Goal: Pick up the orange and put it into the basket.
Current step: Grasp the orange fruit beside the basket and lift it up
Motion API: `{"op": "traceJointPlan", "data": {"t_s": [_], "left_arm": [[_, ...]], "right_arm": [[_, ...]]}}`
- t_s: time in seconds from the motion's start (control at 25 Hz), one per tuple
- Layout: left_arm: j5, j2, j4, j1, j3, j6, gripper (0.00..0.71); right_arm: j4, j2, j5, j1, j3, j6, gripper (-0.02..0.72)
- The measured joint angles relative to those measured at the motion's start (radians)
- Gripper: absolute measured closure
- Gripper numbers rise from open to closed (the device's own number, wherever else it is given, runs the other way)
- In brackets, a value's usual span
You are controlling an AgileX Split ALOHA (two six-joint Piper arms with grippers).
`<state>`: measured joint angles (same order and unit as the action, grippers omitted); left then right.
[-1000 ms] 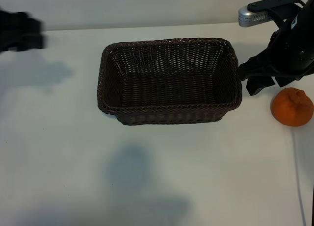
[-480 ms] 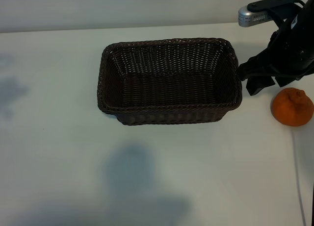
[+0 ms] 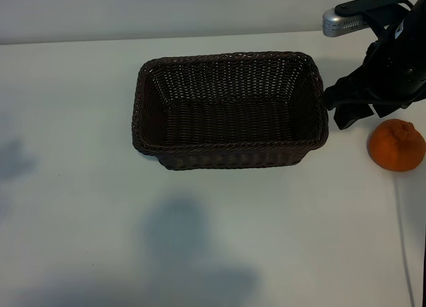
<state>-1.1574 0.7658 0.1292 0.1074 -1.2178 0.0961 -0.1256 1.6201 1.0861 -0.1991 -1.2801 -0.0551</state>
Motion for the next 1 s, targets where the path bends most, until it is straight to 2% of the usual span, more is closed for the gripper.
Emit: {"op": "traceJointPlan", "data": {"t_s": [0.2,0.32,0.56,0.8,1.0], "left_arm": [[-0.012,-0.094,-0.211,0.000,0.033,-0.117,0.116],[-0.012,-0.194,-0.268,0.000,0.146,-0.146,0.116],[-0.012,-0.419,-0.216,0.000,0.424,-0.139,0.117],[-0.011,-0.624,-0.136,-0.001,0.569,-0.118,0.117],[-0.006,-0.699,-0.135,-0.001,0.667,-0.118,0.118]], "right_arm": [[0.000,0.000,-0.002,0.000,0.000,-0.006,0.120],[0.000,0.000,-0.005,0.000,0.000,-0.006,0.120],[0.000,0.000,-0.009,0.000,0.000,-0.010,0.120],[0.000,0.000,-0.012,0.000,0.000,-0.010,0.120],[0.000,0.000,-0.013,0.000,0.000,-0.025,0.120]]}}
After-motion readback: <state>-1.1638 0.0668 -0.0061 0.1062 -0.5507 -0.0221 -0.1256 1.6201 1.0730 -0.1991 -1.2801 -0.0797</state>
